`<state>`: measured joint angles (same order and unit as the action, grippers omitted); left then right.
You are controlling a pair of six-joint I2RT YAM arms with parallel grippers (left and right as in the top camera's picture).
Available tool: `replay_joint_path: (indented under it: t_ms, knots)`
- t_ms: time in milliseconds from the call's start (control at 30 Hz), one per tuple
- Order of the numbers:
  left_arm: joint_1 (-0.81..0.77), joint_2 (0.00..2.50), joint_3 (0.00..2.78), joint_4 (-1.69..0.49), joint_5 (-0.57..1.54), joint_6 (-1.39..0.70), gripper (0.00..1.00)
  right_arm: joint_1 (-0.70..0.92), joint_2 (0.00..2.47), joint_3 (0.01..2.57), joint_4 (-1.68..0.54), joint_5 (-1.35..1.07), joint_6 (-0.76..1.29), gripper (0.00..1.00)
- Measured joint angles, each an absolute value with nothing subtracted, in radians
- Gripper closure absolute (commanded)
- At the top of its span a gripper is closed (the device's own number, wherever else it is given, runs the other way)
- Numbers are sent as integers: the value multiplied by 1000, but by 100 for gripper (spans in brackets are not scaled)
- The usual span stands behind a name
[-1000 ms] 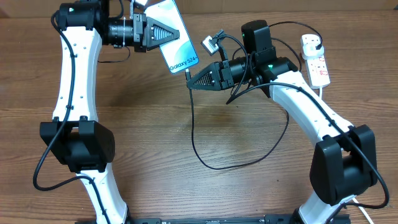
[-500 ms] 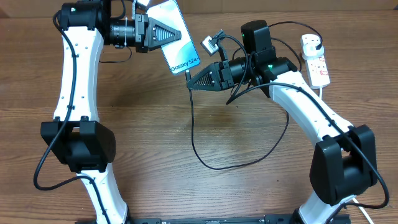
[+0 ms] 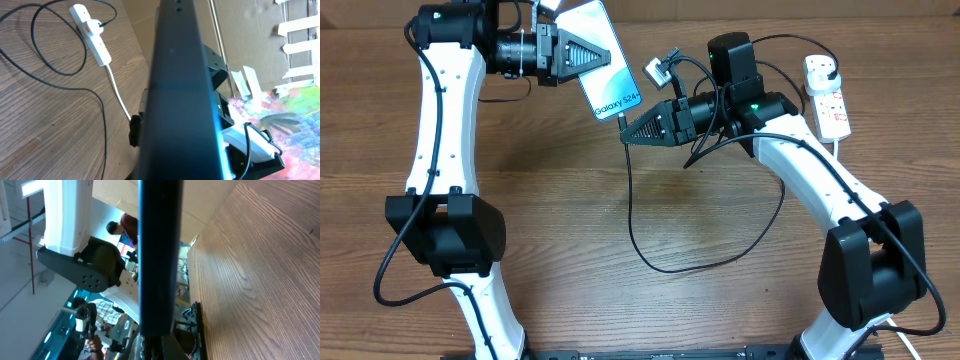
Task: Plug charger to phone and switch on socket
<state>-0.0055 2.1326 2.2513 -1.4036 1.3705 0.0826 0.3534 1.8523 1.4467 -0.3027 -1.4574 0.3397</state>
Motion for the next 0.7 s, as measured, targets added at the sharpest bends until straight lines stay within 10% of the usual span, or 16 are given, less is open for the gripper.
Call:
replay_joint_path:
  t_ms: [700]
  knots:
    - [-4, 2133, 2252, -1478, 1361, 166, 96, 353, 1852, 1432, -228, -1465, 415, 96]
